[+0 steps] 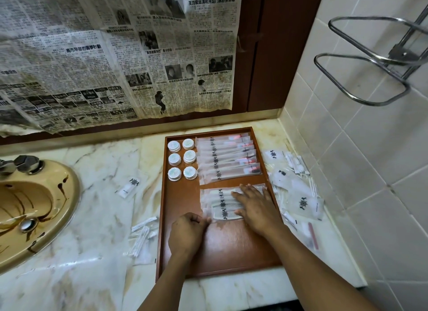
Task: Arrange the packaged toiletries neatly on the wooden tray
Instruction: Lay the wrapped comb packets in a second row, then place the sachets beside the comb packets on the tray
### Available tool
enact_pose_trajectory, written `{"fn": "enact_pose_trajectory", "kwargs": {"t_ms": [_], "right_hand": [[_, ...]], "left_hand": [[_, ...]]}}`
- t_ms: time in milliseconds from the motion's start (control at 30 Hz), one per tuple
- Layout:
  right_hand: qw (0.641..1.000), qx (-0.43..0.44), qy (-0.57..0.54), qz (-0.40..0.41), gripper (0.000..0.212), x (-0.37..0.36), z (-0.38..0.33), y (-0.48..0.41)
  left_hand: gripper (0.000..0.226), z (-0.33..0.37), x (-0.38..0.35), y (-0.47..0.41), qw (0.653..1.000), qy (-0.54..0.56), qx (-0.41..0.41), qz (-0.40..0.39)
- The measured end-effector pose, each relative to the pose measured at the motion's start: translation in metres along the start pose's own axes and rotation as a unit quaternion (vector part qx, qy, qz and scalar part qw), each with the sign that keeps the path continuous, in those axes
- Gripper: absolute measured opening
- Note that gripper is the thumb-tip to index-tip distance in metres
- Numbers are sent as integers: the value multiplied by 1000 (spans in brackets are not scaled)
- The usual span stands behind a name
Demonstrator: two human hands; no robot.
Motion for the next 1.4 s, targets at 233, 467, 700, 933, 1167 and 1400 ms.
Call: {"fn": "enact_pose_trajectory", "kwargs": {"t_ms": [233,467,700,933,1167,1400], "right_hand": [[1000,1,-2,-9,61,-3,1,-1],[1000,4,-16,17,58,3,-4,3],[983,66,-68,159,30,9,-52,38],[992,56,-18,113,21,-28,-77,63],[990,22,-8,137,20,-21,-81,66],[991,-21,-14,135,16,-20,-85,65]], "left_hand": [[38,0,1,1,1000,3,5,-11],[39,-13,1,-5,992,99,-2,-79],[9,-3,58,1,990,107,-85,14],[20,-13,139,-71,975,-97,-155,124],[48,-38,174,-147,965,-247,12,87],[29,-42,178,-152,977,-188,83,64]]}}
Point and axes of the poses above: each hand's wrist, its own y-axis away from the middle knuckle, its own x-axis out of the back of the hand, z = x × y, the point moved 5 cm from there along -y, towards the middle knuckle, and after that the axes turned 10 degrees about y, right-handed, at the moved point
